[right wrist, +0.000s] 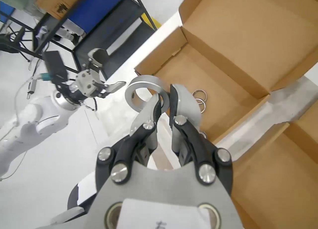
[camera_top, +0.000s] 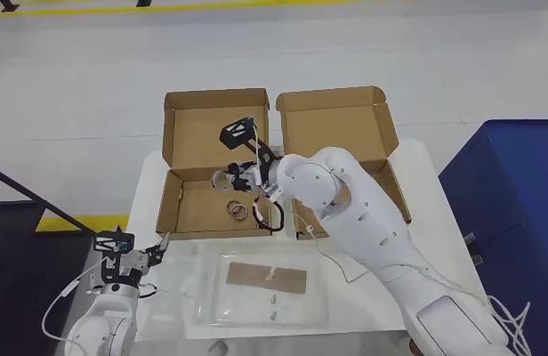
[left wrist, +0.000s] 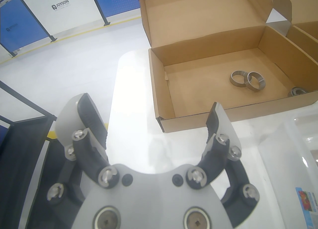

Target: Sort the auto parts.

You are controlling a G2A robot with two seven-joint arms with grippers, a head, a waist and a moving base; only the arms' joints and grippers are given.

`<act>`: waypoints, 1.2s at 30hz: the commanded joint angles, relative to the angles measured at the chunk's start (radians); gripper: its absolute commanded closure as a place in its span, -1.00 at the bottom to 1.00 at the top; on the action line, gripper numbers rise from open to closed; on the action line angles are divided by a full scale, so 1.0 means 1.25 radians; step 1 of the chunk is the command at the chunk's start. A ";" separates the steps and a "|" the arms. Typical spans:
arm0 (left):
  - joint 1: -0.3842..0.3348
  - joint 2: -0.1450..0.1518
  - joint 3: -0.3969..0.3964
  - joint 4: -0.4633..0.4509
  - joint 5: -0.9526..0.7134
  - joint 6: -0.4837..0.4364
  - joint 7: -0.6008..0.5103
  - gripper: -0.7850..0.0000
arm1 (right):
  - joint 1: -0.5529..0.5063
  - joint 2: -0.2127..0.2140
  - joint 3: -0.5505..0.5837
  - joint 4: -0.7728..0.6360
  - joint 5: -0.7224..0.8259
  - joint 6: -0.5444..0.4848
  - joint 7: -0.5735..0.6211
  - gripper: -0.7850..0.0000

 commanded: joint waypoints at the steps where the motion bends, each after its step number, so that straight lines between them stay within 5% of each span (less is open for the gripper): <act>1: 0.000 0.000 0.000 0.000 0.000 0.000 0.000 -1.00 | 0.021 -0.012 -0.032 0.071 0.022 -0.012 -0.004 1.00; 17: 0.000 0.000 0.000 0.000 0.000 0.000 0.000 -1.00 | 0.064 -0.027 -0.069 0.193 0.021 -0.048 0.006 1.00; 29: 0.000 0.000 0.000 0.000 0.000 0.000 0.000 -1.00 | 0.221 -0.190 -0.264 0.615 0.101 -0.144 -0.100 1.00; 35: 0.000 0.000 0.000 0.000 0.000 0.000 0.000 -1.00 | 0.267 -0.248 -0.287 0.736 0.116 -0.149 -0.137 1.00; 36: 0.000 0.000 0.000 0.000 0.000 0.000 0.000 -1.00 | 0.271 -0.255 -0.291 0.748 0.110 -0.139 -0.143 0.71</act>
